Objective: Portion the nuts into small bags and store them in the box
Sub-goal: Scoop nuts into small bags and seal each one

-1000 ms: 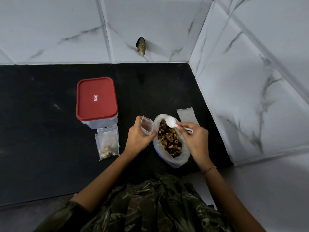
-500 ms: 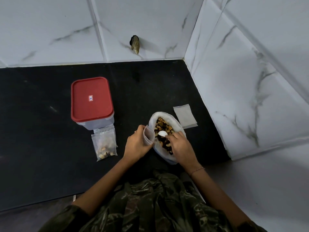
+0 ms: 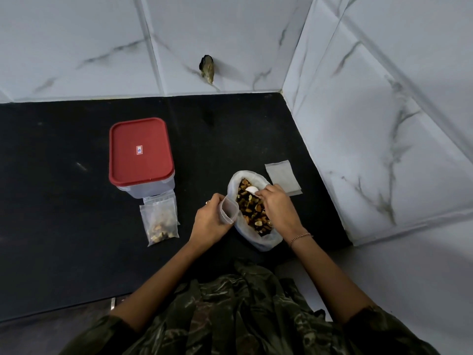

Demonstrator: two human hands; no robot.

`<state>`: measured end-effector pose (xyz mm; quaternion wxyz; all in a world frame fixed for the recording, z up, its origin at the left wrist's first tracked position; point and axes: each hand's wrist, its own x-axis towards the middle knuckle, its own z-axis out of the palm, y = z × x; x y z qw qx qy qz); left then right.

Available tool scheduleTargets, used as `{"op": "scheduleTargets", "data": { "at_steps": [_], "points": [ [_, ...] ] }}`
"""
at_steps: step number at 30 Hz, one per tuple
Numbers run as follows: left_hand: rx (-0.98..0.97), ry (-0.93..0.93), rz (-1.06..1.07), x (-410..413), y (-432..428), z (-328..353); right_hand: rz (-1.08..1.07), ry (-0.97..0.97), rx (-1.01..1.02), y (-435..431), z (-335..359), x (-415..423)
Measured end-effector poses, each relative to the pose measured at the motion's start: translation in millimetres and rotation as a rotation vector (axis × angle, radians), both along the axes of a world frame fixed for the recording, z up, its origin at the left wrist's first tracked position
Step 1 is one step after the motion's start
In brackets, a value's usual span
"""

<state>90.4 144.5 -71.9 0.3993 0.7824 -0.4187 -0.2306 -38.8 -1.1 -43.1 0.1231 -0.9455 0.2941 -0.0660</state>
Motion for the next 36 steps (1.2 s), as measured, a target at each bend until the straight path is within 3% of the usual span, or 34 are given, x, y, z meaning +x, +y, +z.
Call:
{"op": "scheduleTargets", "data": {
  "at_steps": [5, 14, 26, 29, 34, 36],
  "points": [
    [-0.018, 0.023, -0.005, -3.1, -2.3, -0.6, -0.140, 0.005, 0.204, 5.1, 9.1, 1.4],
    [-0.029, 0.091, -0.018, -3.3, -2.9, -1.4, -0.498, -0.077, 0.798, -6.5, 9.3, -4.1],
    [-0.031, 0.084, -0.004, -6.1, -6.8, 0.5, -0.641, -0.361, 0.947, -10.4, 7.0, -19.2],
    [-0.042, 0.088, -0.002, -7.6, -9.7, -0.4, -0.604, -0.332, 0.773, -13.9, 9.1, -23.4],
    [-0.066, 0.083, 0.024, -9.7, -13.7, -3.3, -0.209, 0.122, 0.161, 0.1, 19.5, -9.3],
    [-0.060, 0.083, 0.028, -10.6, -15.3, -4.2, -0.094, 0.219, 0.038, 13.8, 19.2, -1.7]
  ]
}}
